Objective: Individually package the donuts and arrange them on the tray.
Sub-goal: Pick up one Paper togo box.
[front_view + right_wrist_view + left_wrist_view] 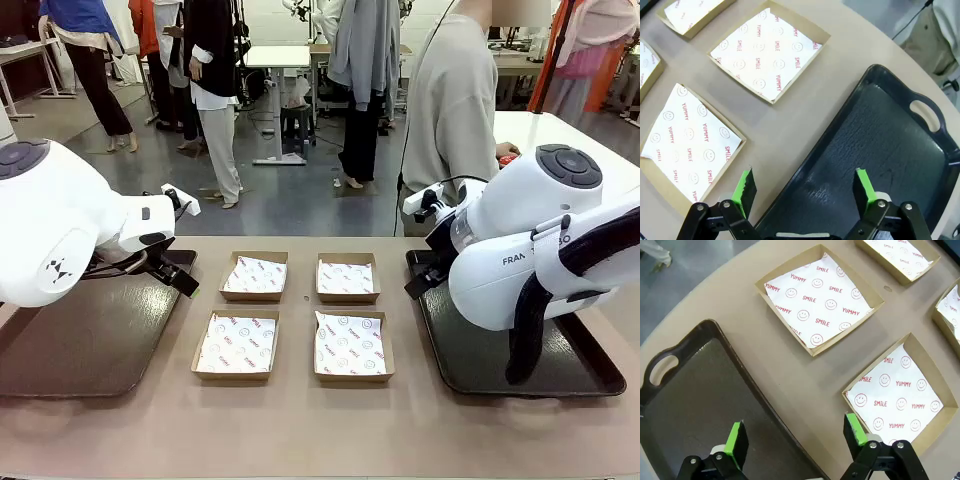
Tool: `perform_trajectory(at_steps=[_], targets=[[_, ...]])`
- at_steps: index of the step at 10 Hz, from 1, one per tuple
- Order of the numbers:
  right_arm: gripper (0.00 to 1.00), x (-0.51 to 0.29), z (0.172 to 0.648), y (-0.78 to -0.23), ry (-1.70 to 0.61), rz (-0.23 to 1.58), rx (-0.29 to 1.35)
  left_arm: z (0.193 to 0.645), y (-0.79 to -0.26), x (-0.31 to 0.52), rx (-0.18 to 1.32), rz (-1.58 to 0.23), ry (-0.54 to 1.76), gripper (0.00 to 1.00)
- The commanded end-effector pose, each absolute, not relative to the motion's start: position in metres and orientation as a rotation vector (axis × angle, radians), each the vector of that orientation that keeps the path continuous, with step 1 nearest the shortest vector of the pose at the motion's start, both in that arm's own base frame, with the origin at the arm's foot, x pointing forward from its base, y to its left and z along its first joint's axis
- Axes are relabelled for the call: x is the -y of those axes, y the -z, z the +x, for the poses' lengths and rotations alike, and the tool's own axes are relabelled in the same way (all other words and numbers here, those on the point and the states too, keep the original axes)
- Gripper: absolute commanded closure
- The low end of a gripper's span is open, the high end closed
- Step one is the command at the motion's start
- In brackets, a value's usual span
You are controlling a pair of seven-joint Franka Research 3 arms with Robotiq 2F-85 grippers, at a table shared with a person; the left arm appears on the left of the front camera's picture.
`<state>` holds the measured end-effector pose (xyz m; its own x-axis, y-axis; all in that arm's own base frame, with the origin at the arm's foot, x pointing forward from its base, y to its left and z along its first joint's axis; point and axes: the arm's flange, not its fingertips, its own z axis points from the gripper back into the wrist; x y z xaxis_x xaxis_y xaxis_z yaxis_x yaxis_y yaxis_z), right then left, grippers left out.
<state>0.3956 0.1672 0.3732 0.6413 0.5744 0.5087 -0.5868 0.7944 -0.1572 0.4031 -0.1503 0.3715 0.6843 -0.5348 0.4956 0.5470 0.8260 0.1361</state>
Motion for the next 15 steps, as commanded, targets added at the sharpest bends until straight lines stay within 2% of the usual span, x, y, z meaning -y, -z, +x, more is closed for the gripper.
perform_trajectory(at_steps=[1, 13, 14, 15], targets=[[0.0, -0.167, 0.396, -0.373, -0.662, 0.023, 0.572, 0.403, -0.371, 0.15, 0.548, -0.023, 0.607, 0.0], [0.0, -0.167, 0.396, -0.373, -0.662, 0.023, 0.572, 0.403, -0.371, 0.15, 0.548, -0.023, 0.607, 0.0], [0.0, -0.162, 0.379, -0.386, -0.75, 0.036, 0.532, 0.403, -0.372, 0.15, 0.548, -0.024, 0.606, 0.0], [0.0, -0.157, 0.361, -0.401, -0.778, 0.046, 0.52, 0.379, -0.383, 0.137, 0.517, -0.061, 0.665, 0.0]])
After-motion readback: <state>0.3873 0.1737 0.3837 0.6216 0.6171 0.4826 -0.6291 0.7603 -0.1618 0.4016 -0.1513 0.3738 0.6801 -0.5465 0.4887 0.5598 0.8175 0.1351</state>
